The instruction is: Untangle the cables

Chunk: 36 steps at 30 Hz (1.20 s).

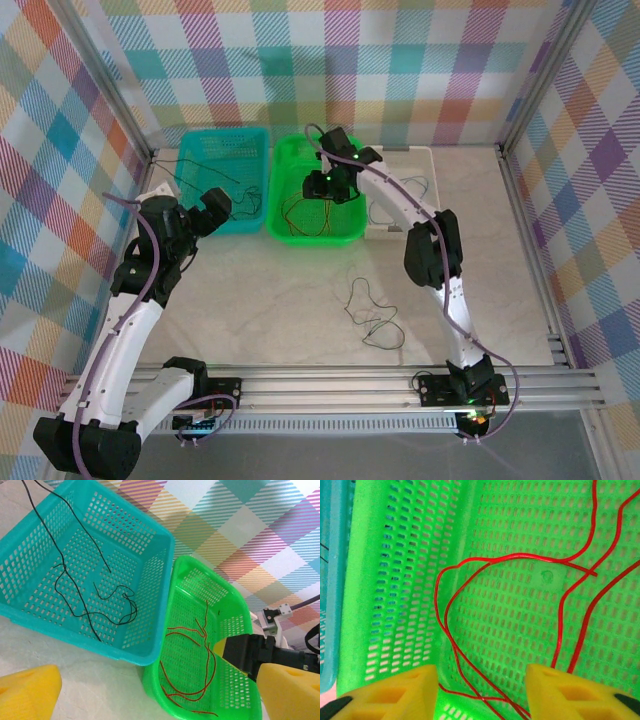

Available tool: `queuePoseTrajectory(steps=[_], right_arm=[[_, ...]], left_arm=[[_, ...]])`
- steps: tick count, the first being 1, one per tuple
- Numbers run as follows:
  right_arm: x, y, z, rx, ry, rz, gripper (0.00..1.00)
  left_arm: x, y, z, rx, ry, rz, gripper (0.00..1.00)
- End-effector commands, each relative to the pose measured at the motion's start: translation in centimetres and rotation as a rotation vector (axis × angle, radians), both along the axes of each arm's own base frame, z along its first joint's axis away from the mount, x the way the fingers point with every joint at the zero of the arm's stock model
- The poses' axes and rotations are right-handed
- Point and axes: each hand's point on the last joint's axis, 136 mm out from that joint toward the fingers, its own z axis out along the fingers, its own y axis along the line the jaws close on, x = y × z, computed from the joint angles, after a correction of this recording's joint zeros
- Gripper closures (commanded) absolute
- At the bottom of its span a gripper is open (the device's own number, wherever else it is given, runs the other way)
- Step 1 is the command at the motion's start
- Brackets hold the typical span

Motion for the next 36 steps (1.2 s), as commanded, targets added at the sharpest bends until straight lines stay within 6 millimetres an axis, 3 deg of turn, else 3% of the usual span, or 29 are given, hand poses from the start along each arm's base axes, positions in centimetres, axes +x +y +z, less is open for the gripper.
queuePoseTrajectory(steps=[1,6,10,12,17,20,23,26,31,36], right_arm=[[-1.5,-1.3,5.7,0.002,-0.06,-0.002,0.47],[-4.6,-3.9,9.0,-0.015,-0.129,-0.004,0.42],[-9.2,-7.7,8.8,-0.055,-0.165,-0.021,0.35],[-12.0,-9.8,7.5,-0.088,-0.14,-0.032,0.33],[-19.8,-15.3,1.7,-0.162,-0.024,-0.099,0.31],[-24.2,-17.3,-1.8,-0.187,0.054,-0.136,0.31],[-27.4,-17.3,-4.2,-0.199,0.115,-0.121,0.3],[-28.9,-17.1,-5.6,-0.222,0.134,-0.099,0.29],[-29.9,-16.4,-7.9,-0.224,0.174,-0.077,0.28],[-30.4,-15.7,-10.3,-0.258,0.214,-0.057,0.28]], left_arm=[[0.1,-0.3,0.4,0.018,-0.023,-0.015,0.0],[0.1,-0.4,0.3,0.023,-0.019,-0.021,0.0],[-0.1,-1.1,0.5,0.026,-0.018,-0.05,0.0],[-0.1,-1.5,0.7,0.028,-0.016,-0.066,0.0],[0.1,-2.4,0.2,0.042,0.045,-0.105,0.0],[0.1,-2.8,0.3,0.052,0.073,-0.125,0.0],[-0.5,-3.1,1.0,0.067,0.072,-0.142,0.0],[-1.1,-3.6,1.6,0.102,0.074,-0.159,0.0],[-2.6,-3.8,1.1,0.14,0.109,-0.181,0.0],[-4.7,-2.3,-0.1,0.181,0.095,-0.142,0.0]])
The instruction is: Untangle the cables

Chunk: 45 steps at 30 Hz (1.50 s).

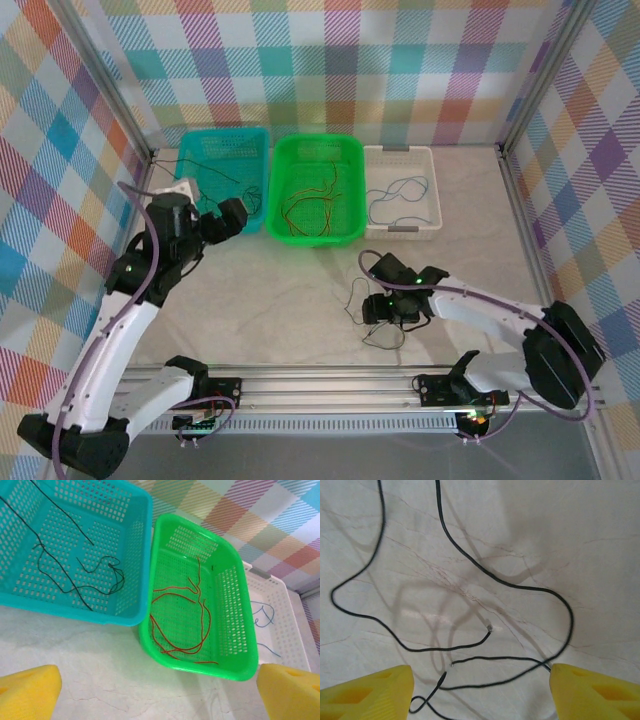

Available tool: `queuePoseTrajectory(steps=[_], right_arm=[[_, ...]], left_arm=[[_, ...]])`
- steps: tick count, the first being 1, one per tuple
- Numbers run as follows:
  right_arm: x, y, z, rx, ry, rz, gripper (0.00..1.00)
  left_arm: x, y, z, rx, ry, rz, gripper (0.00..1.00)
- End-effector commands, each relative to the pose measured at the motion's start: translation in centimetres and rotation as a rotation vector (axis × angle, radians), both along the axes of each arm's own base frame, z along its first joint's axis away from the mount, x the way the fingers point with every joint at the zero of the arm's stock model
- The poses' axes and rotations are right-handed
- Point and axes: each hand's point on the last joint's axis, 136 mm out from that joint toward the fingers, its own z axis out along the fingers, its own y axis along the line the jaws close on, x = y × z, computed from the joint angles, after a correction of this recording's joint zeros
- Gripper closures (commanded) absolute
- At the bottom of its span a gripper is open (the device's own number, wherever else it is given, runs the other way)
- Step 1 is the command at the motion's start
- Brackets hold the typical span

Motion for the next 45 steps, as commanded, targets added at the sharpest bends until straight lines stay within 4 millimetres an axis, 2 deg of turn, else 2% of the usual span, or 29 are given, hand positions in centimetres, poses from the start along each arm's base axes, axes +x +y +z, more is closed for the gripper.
queuePoseTrajectory(steps=[1,10,19,24,28,34,40,45], right_arm=[[0.1,0.9,-1.3,0.011,0.013,-0.013,0.27],[1.0,1.3,-4.0,-0.046,0.04,0.0,0.3],[1.3,2.4,-5.3,-0.027,0.062,0.005,0.58],[1.9,4.1,-5.0,0.029,0.063,0.02,0.74],[2.8,6.1,-3.7,0.101,0.047,0.045,0.85],[4.7,9.1,0.5,0.221,-0.027,0.093,1.0],[6.5,11.0,5.0,0.279,-0.121,0.139,1.0],[7.3,11.6,7.1,0.298,-0.16,0.155,1.0]], left_arm=[[-1.9,1.6,-1.1,0.065,0.0,0.035,0.0],[-2.8,2.6,-2.2,0.089,-0.019,0.067,0.0],[-3.0,2.5,-2.4,0.101,-0.028,0.064,0.0],[-3.0,2.5,-2.4,0.099,-0.031,0.065,0.0],[-3.1,2.6,-2.3,0.1,-0.036,0.067,0.0],[-3.2,2.6,-2.3,0.099,-0.04,0.068,0.0],[-3.2,2.7,-2.2,0.1,-0.045,0.073,0.0],[-3.3,2.9,-2.1,0.103,-0.05,0.078,0.0]])
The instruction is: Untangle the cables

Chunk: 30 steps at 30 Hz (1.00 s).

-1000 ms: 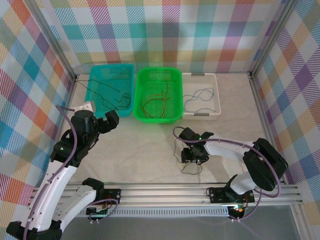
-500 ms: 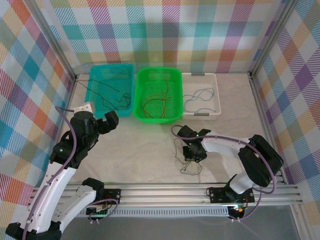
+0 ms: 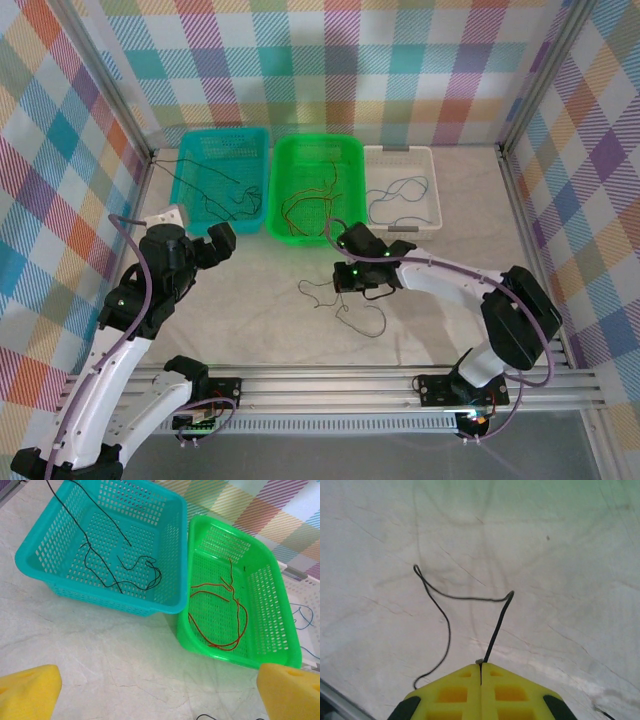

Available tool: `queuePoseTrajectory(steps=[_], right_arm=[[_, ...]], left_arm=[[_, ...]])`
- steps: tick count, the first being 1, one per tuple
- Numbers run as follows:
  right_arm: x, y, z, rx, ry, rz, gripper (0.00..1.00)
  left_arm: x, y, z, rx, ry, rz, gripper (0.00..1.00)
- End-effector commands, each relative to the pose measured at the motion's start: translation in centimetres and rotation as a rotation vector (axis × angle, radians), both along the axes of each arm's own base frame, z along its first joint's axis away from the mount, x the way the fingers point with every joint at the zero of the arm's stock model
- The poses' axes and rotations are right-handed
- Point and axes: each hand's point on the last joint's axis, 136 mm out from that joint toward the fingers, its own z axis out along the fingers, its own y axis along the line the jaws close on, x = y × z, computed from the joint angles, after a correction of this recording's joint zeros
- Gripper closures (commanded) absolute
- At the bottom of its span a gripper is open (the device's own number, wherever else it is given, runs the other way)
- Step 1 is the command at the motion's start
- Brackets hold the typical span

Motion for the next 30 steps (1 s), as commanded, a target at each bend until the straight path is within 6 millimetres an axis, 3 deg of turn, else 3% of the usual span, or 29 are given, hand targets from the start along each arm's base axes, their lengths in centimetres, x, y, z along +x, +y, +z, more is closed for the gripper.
queuePoseTrajectory(steps=[1,4,11,14,18,24,30], right_arm=[[0.1,1.1,2.7,0.053,-0.05,0.051,1.0],[0.8,2.0,5.6,0.096,-0.099,0.075,1.0],[2.6,5.3,16.1,0.24,-0.23,0.154,1.0],[3.1,7.0,19.8,0.294,-0.252,0.2,1.0],[3.2,9.2,22.9,0.376,-0.245,0.26,1.0],[2.0,12.0,25.8,0.543,-0.186,0.36,1.0],[0.5,12.9,27.7,0.673,-0.146,0.417,1.0]], left_arm=[[-0.1,0.1,0.3,0.017,-0.027,0.0,0.0],[-0.1,0.2,0.4,0.018,-0.031,0.003,0.0],[-0.4,0.7,0.8,0.017,-0.052,0.024,0.0],[-0.4,0.7,0.9,0.01,-0.064,0.025,0.0],[-0.5,-1.1,1.4,-0.051,-0.099,-0.062,0.0],[-1.6,-5.8,3.7,-0.29,-0.201,-0.294,0.0],[-2.5,-7.7,3.8,-0.566,-0.225,-0.344,0.0]])
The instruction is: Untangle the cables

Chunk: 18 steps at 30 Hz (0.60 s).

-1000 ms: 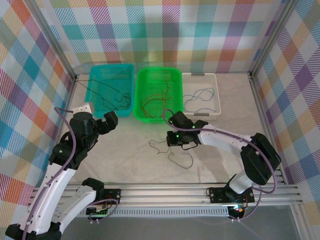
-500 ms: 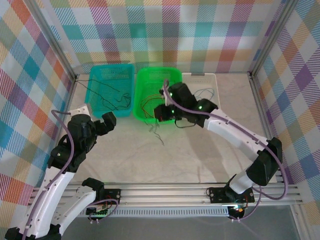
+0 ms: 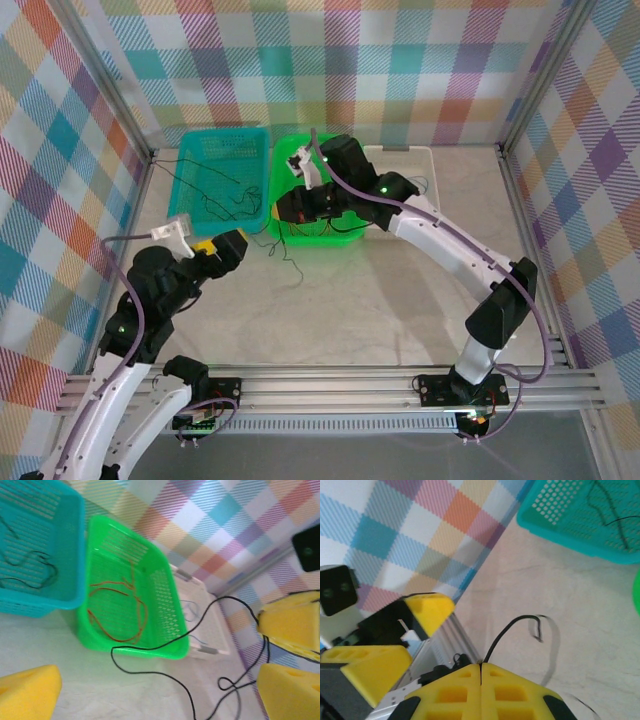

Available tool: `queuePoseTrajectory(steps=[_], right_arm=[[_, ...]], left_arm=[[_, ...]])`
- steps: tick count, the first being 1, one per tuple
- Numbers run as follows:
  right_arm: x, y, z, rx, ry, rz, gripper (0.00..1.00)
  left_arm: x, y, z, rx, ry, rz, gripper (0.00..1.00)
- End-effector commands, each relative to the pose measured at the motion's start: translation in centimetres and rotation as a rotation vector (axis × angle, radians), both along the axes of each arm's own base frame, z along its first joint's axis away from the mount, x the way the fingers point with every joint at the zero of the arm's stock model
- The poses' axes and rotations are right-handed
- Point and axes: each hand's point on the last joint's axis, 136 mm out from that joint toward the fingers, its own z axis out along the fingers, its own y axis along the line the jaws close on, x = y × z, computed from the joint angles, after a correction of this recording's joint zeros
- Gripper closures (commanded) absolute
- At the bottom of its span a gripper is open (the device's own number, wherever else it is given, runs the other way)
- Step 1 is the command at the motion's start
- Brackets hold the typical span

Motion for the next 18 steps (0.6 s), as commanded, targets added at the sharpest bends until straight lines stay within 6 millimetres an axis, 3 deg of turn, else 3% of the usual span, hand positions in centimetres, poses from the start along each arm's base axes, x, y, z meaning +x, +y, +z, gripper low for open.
queuePoseTrajectory(steps=[1,6,18], right_arm=[[-2.1,0.7,3.7,0.138,0.004,0.094,1.0],[-3.2,0.9,4.8,0.203,0.035,0.132,1.0],[-3.7,1.9,4.5,0.249,0.088,0.144,1.0]], left_arm=[[-0.7,-2.3,1.7,-0.245,-0.031,-0.106,0.0],[-0.2,-3.3,0.0,-0.445,0.036,-0.127,0.0],[-0.8,-4.2,0.4,-0.685,0.024,-0.19,0.0]])
